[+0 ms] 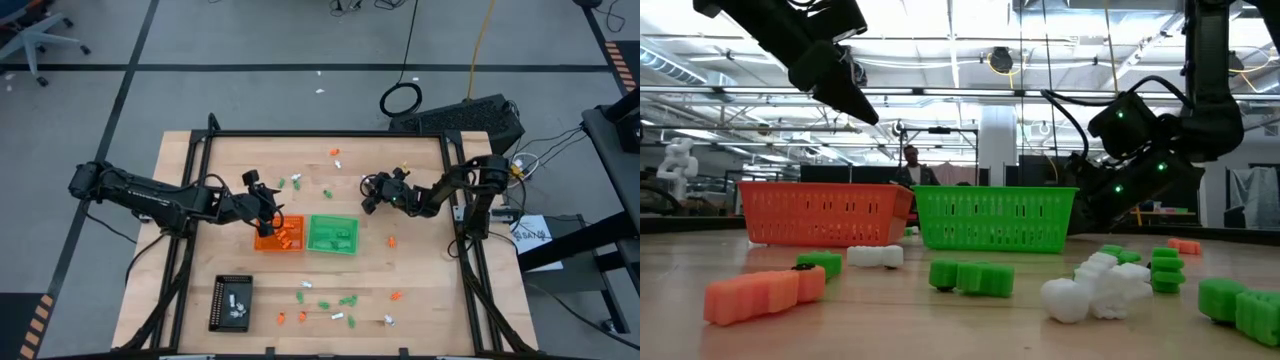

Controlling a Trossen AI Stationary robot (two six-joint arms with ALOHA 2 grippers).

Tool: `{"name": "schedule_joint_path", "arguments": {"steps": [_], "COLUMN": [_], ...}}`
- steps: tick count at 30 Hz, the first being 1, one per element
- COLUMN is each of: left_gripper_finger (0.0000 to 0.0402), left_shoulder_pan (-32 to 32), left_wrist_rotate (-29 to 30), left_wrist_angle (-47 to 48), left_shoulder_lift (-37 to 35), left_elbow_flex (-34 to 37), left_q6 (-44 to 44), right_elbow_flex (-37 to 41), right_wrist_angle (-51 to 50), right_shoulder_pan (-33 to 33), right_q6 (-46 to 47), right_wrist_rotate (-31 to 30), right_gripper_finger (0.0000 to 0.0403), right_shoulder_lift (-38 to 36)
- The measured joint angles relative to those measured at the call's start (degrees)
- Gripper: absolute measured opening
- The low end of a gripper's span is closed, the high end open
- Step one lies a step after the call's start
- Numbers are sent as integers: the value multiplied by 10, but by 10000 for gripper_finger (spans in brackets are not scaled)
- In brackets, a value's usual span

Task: Sort Halloween decoration
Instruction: Put the white skeleton toy into the black bin

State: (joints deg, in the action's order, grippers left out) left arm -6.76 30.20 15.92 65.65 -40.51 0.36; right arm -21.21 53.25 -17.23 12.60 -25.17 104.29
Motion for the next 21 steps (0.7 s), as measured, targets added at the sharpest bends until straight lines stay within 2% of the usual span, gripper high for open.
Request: {"name": "schedule_joint_path", "arguments": {"steps": [4,13,18,21], "left_gripper_finger": [178,178,178,178], "left_shoulder_pan": [0,0,0,0], "left_wrist_rotate": [0,0,0,-3], "left_wrist_angle": [-4,-4,-6,-8], "left_shoulder_lift": [0,0,0,0], "left_elbow_flex": [0,0,0,0], "left_q6": [1,-1,-16,-28], "right_elbow_flex": [0,1,1,1], "right_wrist_angle": [3,17,21,37], "right_shoulder_pan": [0,31,83,127], "right_q6": [-4,-1,-3,-36], "right_wrist_rotate": [-1,20,29,29], "right_gripper_finger": [11,6,4,3], "right_shoulder_lift": [0,-42,-102,-135]}}
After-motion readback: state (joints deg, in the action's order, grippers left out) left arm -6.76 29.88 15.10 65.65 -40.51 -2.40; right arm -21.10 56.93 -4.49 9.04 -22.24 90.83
